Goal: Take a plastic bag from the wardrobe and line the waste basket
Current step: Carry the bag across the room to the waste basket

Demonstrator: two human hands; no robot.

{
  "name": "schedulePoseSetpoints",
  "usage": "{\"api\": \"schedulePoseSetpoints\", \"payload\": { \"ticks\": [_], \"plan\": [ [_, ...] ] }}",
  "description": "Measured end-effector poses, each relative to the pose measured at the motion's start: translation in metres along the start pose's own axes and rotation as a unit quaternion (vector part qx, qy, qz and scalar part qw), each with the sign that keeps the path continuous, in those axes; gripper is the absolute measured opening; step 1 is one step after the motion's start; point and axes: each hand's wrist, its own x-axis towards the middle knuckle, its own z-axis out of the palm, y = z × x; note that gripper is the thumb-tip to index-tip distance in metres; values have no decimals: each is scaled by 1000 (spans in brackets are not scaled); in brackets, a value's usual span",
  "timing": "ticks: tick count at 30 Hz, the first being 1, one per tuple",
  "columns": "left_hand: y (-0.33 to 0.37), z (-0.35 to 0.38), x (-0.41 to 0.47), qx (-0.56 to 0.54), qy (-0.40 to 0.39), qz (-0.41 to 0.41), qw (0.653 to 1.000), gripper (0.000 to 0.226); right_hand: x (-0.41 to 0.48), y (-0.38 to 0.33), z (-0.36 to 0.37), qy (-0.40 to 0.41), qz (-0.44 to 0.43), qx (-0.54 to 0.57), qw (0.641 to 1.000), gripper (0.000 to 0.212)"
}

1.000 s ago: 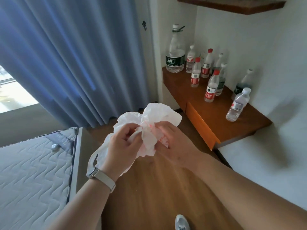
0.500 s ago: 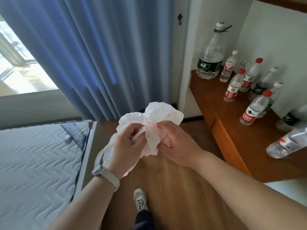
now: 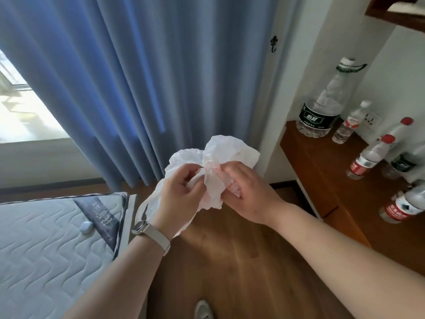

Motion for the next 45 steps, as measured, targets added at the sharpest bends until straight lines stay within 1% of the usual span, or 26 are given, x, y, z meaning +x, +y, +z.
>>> {"api": "schedulePoseSetpoints", "payload": {
  "ticks": [7,15,19,23,29,32,36,40,45],
  "plan": [
    [-25,-21,60,-1,3,-13,1000,14,62,6,19,-9,-13,20,1000,42],
    [-54,-1,127,28,22,-40,999,13,134,63,32,-40,-28,59,997,42],
    [-65,16,178,39,51,-52,997,12,189,102,34,-70,-42,80,993,43],
    [-58,39,234,49,95,-74,992,13,253,137,17,-108,-61,89,988,48],
    [-55,56,292,90,146,-61,983,9,330,170,5,-170,-103,95,975,50],
    [-57,49,305,128,158,-63,977,7,355,174,9,-188,-124,99,969,52],
    [-59,32,324,151,190,-54,969,5,389,168,26,-212,-146,115,960,54],
    [-75,10,337,127,228,-62,963,6,420,152,48,-233,-163,116,952,53],
    [-103,-35,361,124,260,-39,957,9,464,123,86,-257,-183,104,943,51]
  ]
}}
